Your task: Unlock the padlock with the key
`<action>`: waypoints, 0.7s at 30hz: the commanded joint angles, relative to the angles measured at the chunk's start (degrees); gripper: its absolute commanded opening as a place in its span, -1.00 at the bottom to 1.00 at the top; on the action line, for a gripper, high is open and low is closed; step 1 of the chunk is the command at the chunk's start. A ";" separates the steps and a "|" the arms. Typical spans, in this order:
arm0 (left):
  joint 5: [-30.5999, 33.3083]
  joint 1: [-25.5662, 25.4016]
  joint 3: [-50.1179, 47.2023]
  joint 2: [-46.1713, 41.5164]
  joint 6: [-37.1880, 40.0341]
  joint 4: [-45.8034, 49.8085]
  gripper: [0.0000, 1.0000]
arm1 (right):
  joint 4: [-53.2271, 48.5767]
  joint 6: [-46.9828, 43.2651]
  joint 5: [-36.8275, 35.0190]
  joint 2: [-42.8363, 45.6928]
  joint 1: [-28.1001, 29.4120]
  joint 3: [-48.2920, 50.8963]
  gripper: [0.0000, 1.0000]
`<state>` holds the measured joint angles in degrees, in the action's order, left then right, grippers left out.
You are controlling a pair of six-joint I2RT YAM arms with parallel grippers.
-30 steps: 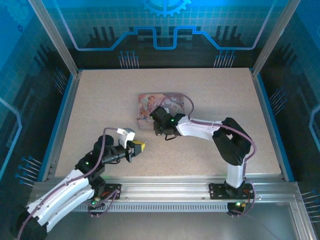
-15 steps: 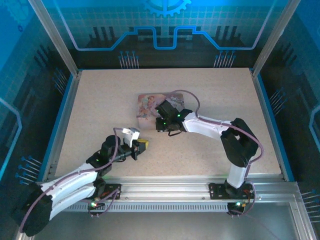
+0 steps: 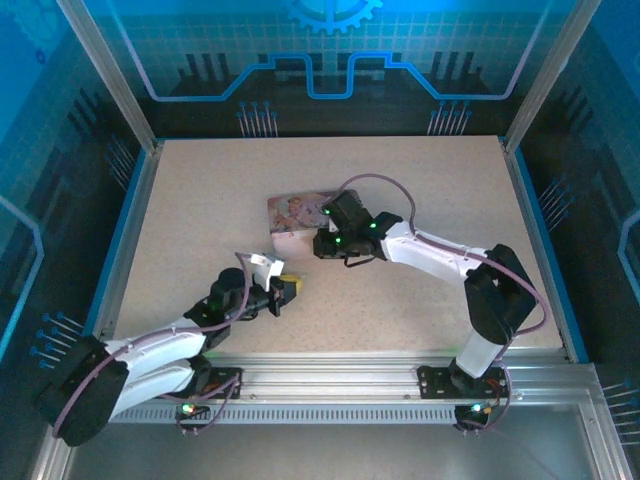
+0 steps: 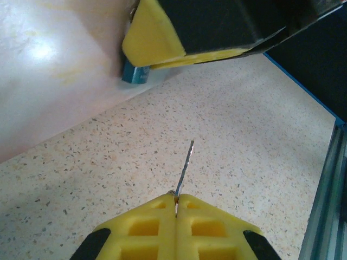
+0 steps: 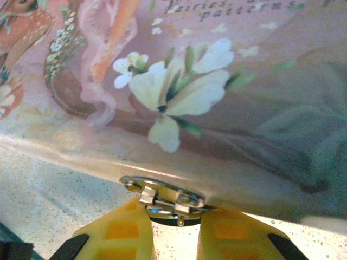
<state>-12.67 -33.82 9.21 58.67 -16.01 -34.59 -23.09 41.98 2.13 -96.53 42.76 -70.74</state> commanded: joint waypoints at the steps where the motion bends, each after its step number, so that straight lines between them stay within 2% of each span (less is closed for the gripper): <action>1: -0.73 -0.11 1.90 2.53 -0.82 -5.44 -1.00 | 3.15 0.86 5.26 3.14 -1.46 0.52 -0.96; 10: -2.75 0.40 2.74 12.67 -2.38 -16.54 -1.00 | 2.72 1.37 9.27 4.16 -2.84 0.25 -0.96; 15: -6.16 3.81 1.22 19.12 -7.98 -28.51 -1.00 | 3.17 2.19 12.45 4.60 -3.89 0.42 -0.96; 21: -6.87 4.17 1.23 25.07 -10.08 -36.49 -1.00 | 4.50 3.42 16.65 5.22 -5.24 1.38 -0.96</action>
<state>-17.50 -29.82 10.57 81.87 -24.10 -62.41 -22.59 44.45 13.61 -94.41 38.37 -69.45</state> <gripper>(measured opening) 0.045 0.167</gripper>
